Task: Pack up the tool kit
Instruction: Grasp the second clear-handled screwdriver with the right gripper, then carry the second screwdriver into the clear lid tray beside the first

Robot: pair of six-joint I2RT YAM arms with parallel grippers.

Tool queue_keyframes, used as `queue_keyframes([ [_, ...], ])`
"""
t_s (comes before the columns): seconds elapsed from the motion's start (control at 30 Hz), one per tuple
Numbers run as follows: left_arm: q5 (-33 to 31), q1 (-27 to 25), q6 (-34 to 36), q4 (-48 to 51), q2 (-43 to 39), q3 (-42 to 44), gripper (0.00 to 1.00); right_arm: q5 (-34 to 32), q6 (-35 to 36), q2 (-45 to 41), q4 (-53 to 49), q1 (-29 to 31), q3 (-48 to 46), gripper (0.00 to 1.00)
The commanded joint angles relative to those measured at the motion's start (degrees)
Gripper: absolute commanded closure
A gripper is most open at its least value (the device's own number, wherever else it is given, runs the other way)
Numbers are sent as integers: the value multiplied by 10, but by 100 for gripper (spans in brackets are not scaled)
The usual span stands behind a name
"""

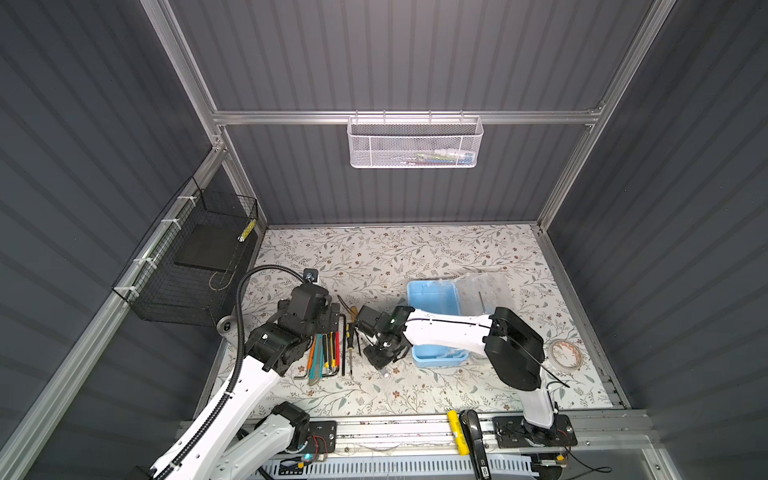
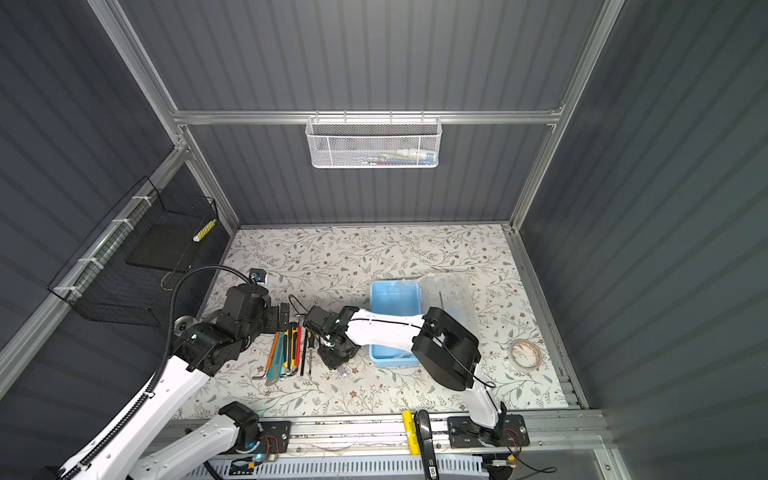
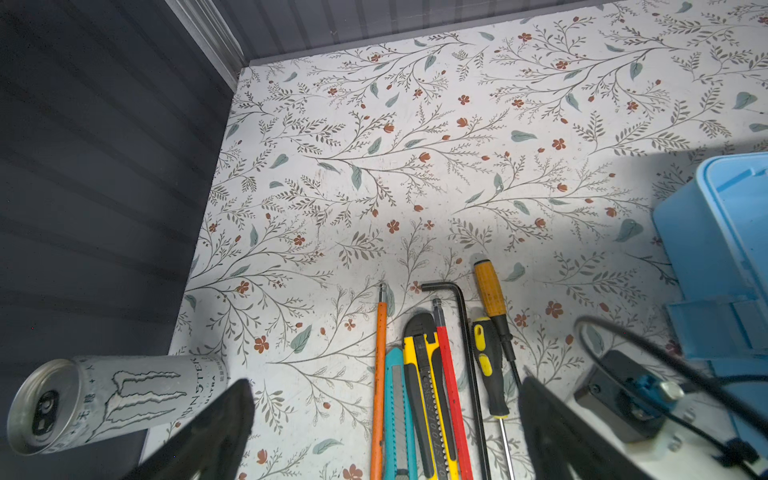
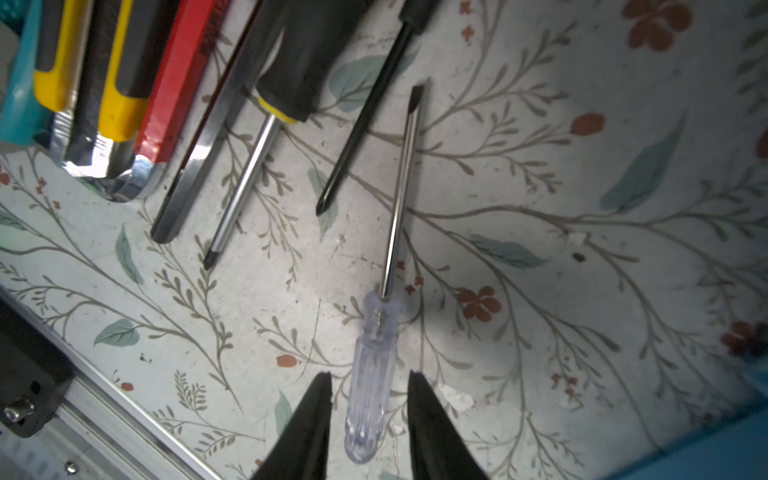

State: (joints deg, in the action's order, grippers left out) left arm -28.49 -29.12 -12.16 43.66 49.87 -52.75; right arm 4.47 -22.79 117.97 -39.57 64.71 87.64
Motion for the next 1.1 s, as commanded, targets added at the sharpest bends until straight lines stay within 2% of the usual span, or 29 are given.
queue_keyframes([
  [0.0,-8,5,7,-4,-10,1,1,-12,-4,22,-30,3,24,66],
  [0.27,-4,5,8,-5,-5,1,1,-31,-7,52,-52,4,40,67],
  [0.43,-2,6,9,-4,-3,1,0,-35,-7,53,-52,4,39,71],
  [0.67,-3,6,9,-4,-3,1,1,-40,-11,42,-48,3,35,89],
  [0.83,-3,6,9,-4,-3,1,1,-35,-11,7,-44,-2,33,100],
  [1.07,0,6,8,-5,-1,0,0,-12,3,-98,-23,-49,-15,100],
])
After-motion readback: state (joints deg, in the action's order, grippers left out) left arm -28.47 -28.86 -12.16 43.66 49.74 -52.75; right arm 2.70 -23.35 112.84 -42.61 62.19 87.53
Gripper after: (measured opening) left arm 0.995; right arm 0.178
